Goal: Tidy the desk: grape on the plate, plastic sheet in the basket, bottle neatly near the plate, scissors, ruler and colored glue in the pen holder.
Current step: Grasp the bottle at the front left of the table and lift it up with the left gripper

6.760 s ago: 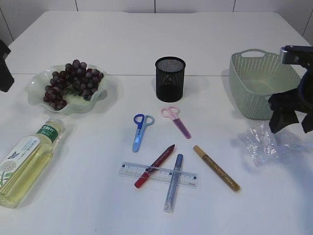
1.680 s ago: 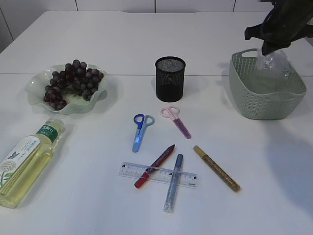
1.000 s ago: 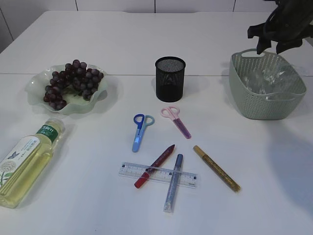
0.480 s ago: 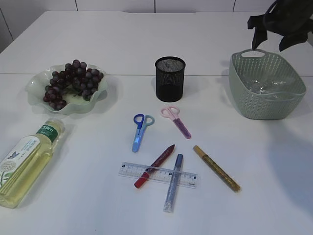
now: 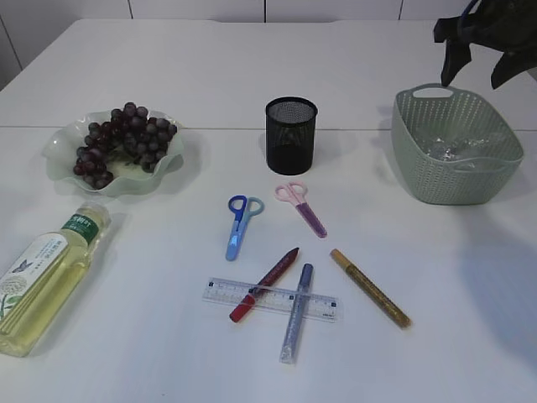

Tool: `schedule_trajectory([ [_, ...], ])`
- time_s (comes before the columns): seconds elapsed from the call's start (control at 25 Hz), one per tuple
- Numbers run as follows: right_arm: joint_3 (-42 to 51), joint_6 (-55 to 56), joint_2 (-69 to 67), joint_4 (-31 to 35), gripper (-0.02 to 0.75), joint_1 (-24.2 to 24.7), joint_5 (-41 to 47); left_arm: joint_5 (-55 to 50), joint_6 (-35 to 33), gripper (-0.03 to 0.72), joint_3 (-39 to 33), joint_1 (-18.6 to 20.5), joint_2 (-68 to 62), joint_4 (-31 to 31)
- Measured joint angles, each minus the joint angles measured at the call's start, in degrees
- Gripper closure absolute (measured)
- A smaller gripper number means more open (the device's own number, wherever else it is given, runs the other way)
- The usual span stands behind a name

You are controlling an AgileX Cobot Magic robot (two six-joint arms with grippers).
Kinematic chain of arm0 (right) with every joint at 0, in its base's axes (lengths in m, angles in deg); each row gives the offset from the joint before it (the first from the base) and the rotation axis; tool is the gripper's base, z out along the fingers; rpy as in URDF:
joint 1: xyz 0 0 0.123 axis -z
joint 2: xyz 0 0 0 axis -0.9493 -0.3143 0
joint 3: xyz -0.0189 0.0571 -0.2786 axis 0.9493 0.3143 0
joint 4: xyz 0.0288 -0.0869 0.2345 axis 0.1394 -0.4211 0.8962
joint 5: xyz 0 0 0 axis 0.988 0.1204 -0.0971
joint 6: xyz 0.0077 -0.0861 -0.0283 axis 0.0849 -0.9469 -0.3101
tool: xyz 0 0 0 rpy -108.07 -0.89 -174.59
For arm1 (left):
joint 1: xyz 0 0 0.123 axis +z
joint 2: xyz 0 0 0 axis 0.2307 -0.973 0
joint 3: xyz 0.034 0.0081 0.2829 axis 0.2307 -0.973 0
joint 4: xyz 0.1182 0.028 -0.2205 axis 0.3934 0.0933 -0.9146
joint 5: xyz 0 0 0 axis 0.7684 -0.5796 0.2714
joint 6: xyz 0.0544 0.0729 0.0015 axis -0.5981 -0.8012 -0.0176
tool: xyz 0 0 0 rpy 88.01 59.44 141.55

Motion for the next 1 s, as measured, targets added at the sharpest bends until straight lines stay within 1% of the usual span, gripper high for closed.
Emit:
schedule_trajectory([
  [0.24, 0.0, -0.6, 3.4, 1.2, 0.177, 0.0, 0.5, 0.4, 0.0, 0.327, 0.0, 0.0, 0.0, 0.0],
  [0.32, 1.3, -0.8, 5.8, 1.5, 0.177, 0.0, 0.5, 0.4, 0.0, 0.327, 0.0, 0.0, 0.0, 0.0],
  [0.52, 9.6, -1.5, 13.3, 4.5, 0.177, 0.0, 0.6, 0.4, 0.0, 0.322, 0.0, 0.0, 0.0, 0.0],
  [0.68, 16.5, -2.3, 18.0, 6.6, 0.177, 0.0, 0.7, 0.3, 0.0, 0.279, 0.0, 0.0, -0.6, 1.0],
  [0.8, 21.8, -2.6, 21.8, 6.9, 0.177, -0.1, 0.7, -1.1, 0.0, 0.251, 0.0, 0.0, -3.1, 2.3],
  [1.0, 30.3, -2.8, 27.6, 6.9, 0.177, -0.1, 0.7, -2.0, 0.9, 0.243, 2.4, 0.0, -10.8, 4.8],
])
